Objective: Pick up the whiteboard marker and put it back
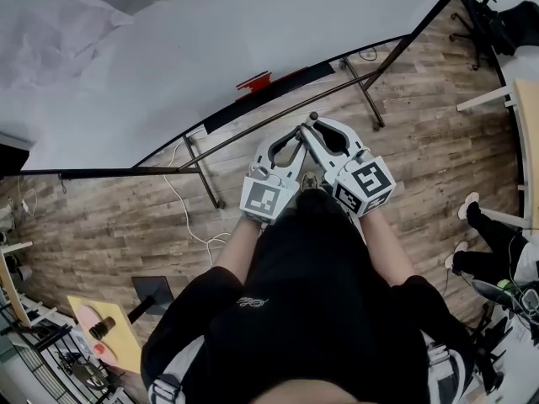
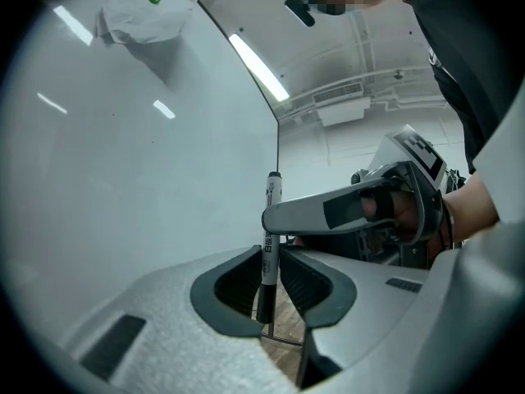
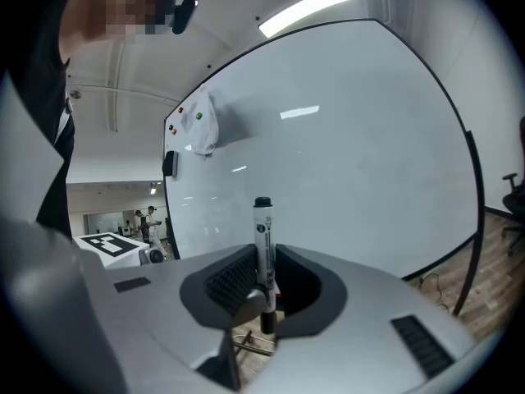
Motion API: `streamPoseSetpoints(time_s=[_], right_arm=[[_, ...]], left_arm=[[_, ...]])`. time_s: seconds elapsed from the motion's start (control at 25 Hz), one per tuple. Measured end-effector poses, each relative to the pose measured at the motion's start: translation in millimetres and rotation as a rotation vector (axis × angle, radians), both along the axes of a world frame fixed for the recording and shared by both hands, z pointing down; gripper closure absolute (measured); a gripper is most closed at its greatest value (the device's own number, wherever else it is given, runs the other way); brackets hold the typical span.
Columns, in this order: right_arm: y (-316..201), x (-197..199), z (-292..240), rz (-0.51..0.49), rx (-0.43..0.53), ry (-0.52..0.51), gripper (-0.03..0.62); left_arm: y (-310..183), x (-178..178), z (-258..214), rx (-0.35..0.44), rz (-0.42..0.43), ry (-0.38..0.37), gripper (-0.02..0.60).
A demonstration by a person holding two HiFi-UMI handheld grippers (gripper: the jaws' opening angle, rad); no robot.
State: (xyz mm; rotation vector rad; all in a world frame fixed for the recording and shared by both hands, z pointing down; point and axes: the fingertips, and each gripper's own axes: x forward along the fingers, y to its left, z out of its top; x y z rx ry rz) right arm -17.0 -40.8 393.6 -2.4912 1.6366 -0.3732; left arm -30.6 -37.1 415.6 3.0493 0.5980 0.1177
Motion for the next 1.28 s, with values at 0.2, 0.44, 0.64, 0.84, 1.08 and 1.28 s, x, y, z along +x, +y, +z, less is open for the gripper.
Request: streamPoseSetpoints(time_s=[0.2,0.44,0.64,0.84,1.08,1.28], right_arm=[[-5.6,-2.3,-0.1,-0.005,-0.01,0.016,0.539],[-7.4,-6.0,0.8,0.011,-0.049,0.044,0.539],[2.7,-0.3,-0.2,0.071,-0.051,0.061,0.539],[18.5,-1.4,8.0,0.139,-0.116,0.088,0.539],[25.4,-15.3,14.9,0.167,-0.169,0.091,0.539],[40.9,-15.4,21.1,0.176,-0.173,0.075,0.539]], left_arm=[[-5.9,-1.7,-0.2,-0.001,-0.012,-0.002,0.514],[-9.1,-6.6,2.9,0.049,-0.032,-0.019,0.513],[-22.2,-14.1,14.7,0.043,-0.078,-0.059,0.514],[-33.2,-29.7,22.2,0.038,-0.112,-0.084,0.515],[-35.0,-43.3,27.6,-0.002,-0.136,-0.091,0.563],[-18.3,-44.0,30.7,0.038,-0.126,-0.119,0.574]])
